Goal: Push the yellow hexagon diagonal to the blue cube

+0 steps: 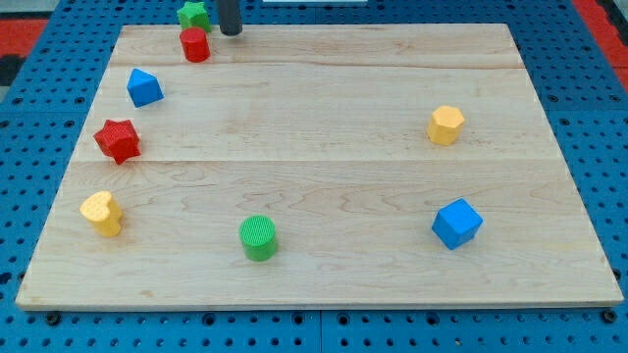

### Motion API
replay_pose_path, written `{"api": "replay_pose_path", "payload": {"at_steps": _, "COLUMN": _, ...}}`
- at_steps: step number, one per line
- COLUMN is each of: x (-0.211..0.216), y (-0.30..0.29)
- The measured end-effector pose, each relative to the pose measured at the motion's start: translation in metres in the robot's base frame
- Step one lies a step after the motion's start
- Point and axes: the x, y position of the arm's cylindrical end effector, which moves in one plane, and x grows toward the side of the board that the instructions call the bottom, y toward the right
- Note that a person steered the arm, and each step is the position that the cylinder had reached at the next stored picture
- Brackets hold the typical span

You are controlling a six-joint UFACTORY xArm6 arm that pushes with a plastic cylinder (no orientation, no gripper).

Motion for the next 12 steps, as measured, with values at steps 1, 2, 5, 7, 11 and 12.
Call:
{"api": "replay_pose_path", "payload": {"at_steps": 1, "x": 0.019, "y": 0.000}}
{"api": "replay_pose_path", "payload": {"at_steps": 2, "x": 0.020, "y": -0.029}}
{"api": "replay_pose_path", "payload": {"at_steps": 5, "x": 0.056, "y": 0.092}}
{"api": "replay_pose_path", "payload": {"at_steps": 7, "x": 0.100, "y": 0.278}}
{"api": "replay_pose_path", "payload": {"at_steps": 11, "x": 0.180, "y": 0.296}}
{"api": "replay_pose_path", "payload": {"at_steps": 12, "x": 0.178, "y": 0.231}}
